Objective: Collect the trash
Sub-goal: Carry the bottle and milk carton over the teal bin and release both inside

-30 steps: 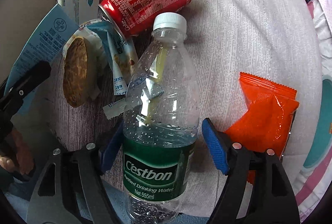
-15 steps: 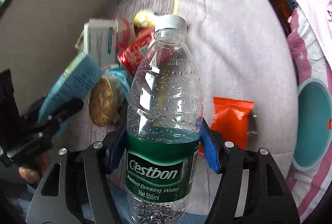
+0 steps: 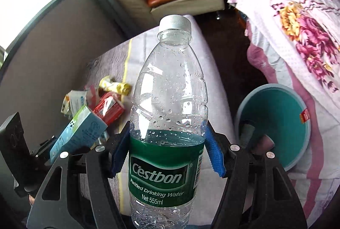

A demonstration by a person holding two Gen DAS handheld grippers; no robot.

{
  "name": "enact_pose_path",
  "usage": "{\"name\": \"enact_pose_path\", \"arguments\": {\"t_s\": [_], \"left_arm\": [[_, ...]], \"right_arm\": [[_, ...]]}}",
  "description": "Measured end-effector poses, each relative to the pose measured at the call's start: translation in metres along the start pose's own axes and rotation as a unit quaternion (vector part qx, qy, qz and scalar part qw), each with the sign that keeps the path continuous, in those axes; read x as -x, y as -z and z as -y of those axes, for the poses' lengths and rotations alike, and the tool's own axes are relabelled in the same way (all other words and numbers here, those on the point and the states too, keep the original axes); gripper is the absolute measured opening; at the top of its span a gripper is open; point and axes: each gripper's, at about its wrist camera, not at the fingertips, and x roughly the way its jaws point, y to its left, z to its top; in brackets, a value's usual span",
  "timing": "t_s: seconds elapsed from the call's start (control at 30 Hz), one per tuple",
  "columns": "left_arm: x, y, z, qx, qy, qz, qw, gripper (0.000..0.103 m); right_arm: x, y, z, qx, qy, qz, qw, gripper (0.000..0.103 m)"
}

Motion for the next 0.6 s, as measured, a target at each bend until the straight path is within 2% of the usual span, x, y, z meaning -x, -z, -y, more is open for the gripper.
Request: {"name": "enact_pose_path", "arguments": {"t_s": [0.3,0.47,0.6], "left_arm": [[-0.071,-0.033,0.097,-0.069,0.043,-0.052,0.9953,0.051],[-0.122,-0.038,0.140,-0.096,0.046,-0.095,0.9898,0.051],[-0.154,-0.038,0.161,-0.106,0.044,-0.123,0.9858,0.051]], "right_arm": [[0.030,-0.004,0.116,-0.088,0.061,0.045,0.993,0.062],[0.022,0.008,0.172,-0.122,0.069,0.030,0.990,0.062],[0.006,0.017,0.198,-0.145,0.067,0.013,0.987,0.062]]}}
